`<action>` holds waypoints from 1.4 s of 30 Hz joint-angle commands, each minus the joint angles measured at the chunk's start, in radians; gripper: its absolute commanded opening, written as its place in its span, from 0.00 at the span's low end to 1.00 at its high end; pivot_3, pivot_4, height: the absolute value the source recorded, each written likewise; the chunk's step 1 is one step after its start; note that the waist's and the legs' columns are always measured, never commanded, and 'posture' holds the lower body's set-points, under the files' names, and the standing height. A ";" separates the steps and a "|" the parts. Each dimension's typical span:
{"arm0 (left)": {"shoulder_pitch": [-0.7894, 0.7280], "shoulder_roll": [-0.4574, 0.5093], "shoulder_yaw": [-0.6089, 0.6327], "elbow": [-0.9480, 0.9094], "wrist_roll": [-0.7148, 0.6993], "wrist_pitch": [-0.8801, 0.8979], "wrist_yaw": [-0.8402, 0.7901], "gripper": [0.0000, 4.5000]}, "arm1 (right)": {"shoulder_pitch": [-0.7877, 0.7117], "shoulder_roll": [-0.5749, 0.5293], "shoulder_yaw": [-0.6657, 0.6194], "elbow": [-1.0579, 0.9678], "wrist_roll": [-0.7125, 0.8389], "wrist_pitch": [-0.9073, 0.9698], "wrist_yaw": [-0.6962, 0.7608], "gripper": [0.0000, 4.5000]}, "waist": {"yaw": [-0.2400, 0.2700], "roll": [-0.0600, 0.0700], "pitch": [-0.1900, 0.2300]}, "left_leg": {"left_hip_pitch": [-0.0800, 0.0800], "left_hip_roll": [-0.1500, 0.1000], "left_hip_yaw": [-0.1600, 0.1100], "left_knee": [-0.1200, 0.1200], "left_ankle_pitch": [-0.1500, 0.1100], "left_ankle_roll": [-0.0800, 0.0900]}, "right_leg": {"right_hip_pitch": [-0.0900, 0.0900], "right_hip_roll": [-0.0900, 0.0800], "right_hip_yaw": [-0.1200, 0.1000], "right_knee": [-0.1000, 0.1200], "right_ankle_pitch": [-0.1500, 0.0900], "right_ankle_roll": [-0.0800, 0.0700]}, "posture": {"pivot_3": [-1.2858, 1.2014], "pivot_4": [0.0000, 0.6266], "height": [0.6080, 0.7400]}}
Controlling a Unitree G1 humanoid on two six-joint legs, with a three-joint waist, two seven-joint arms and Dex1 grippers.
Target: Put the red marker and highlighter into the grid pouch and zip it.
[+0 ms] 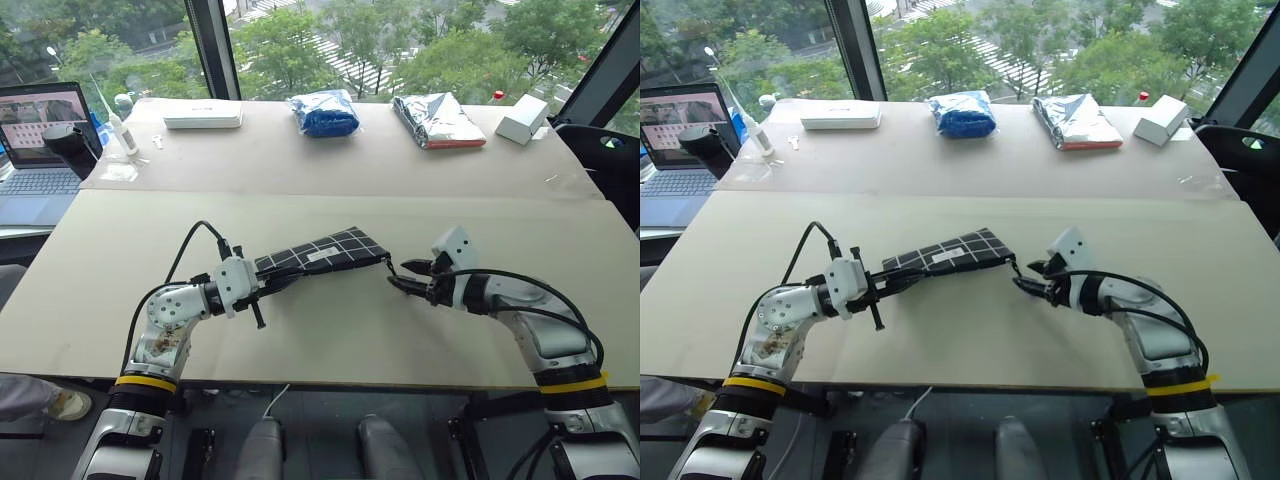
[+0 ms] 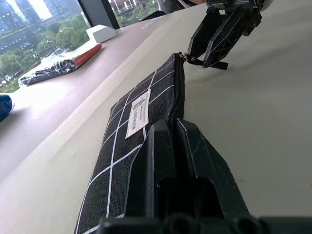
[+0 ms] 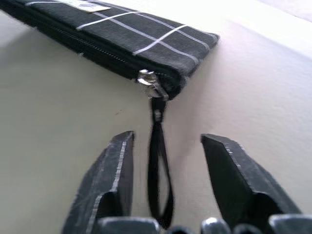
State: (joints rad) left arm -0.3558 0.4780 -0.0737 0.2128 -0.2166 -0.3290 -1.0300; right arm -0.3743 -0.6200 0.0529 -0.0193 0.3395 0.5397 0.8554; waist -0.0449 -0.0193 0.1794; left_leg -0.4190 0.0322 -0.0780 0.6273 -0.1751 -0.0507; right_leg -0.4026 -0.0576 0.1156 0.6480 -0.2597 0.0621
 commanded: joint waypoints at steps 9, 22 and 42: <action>-0.128 -0.015 -0.031 0.084 -0.025 -0.091 -0.116 0.00 | 0.200 -0.221 -0.328 -0.089 0.145 -0.072 0.193 0.73 | 0.008 0.000 0.000 | -0.001 0.000 0.000 0.001 0.000 0.000 | 0.000 0.000 0.000 -0.001 -0.001 0.003 | 0.52 0.24 1.00; -0.353 -0.104 -0.104 0.469 0.017 -0.405 -0.342 0.00 | 0.441 -0.140 -0.398 -0.457 0.352 0.043 0.119 0.73 | 0.005 0.000 0.000 | -0.001 -0.001 0.000 0.002 0.000 0.000 | 0.001 0.000 0.000 -0.001 -0.003 0.007 | 0.52 0.24 1.00; 0.021 0.022 0.132 -0.201 -0.264 0.606 0.091 0.70 | 0.271 -0.153 -0.296 -0.124 0.190 -0.084 0.120 0.74 | 0.004 0.000 0.000 | -0.002 -0.001 0.000 0.003 0.000 0.000 | 0.001 0.000 0.001 0.000 -0.003 0.008 | 0.52 0.24 1.00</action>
State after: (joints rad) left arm -0.3852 0.4824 -0.0081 0.1137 -0.4353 0.1606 -1.0413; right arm -0.0837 -0.7634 -0.2335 -0.1840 0.5614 0.5110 0.9763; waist -0.0409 -0.0193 0.1796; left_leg -0.4207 0.0316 -0.0785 0.6306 -0.1751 -0.0506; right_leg -0.4016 -0.0577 0.1165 0.6476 -0.2629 0.0705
